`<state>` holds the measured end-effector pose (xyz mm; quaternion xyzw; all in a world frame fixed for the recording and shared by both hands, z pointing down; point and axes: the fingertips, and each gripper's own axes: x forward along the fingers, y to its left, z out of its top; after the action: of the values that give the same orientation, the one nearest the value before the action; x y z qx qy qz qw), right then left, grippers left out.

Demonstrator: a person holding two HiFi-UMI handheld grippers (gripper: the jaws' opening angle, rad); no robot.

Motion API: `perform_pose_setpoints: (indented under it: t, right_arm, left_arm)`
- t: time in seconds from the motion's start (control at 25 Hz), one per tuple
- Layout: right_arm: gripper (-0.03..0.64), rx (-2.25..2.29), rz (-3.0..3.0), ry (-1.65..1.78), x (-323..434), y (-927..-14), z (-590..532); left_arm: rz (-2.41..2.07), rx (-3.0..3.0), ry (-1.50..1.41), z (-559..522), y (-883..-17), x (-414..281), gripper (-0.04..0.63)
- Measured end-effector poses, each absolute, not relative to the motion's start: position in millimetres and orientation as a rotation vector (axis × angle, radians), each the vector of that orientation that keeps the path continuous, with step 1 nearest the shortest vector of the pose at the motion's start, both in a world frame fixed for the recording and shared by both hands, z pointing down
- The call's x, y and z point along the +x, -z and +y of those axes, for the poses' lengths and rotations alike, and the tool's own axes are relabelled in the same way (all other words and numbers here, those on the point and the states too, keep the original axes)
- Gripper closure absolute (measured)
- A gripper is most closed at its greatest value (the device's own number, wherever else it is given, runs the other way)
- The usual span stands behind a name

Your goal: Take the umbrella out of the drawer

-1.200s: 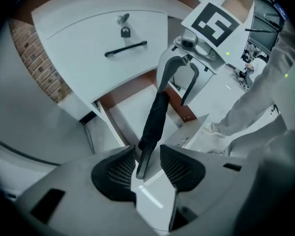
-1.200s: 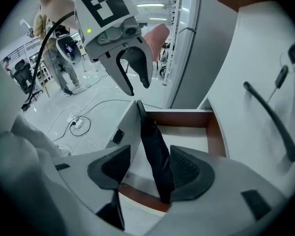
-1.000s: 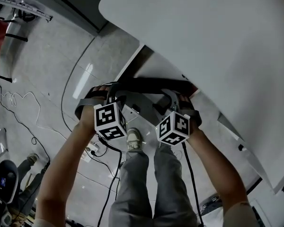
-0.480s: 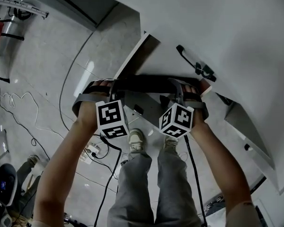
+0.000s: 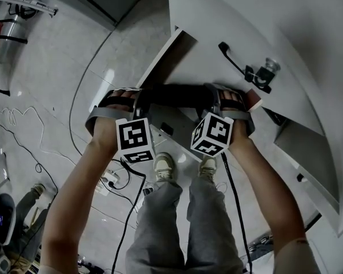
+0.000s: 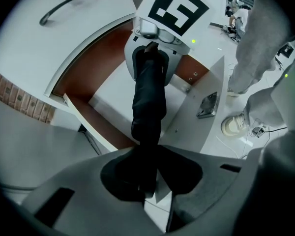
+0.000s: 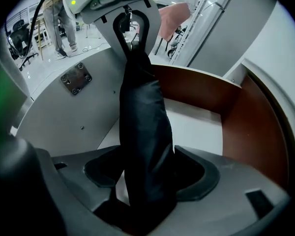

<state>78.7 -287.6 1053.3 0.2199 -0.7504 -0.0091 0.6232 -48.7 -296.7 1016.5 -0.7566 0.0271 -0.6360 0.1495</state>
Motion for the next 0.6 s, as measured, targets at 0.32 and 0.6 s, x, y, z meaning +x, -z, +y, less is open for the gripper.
perform_pose_setpoints:
  t: [0.32,0.6]
  right_arm:
    - [0.355,0.505,-1.724,0.037,78,-1052,-288]
    - [0.368,0.473,-1.722,0.004,73,-1033,-280]
  left_arm:
    - [0.055,-2.192,1.817,-296,-1010,-48,0.563]
    - [0.051,-2.197,1.802,-287,-986,-52,0.565]
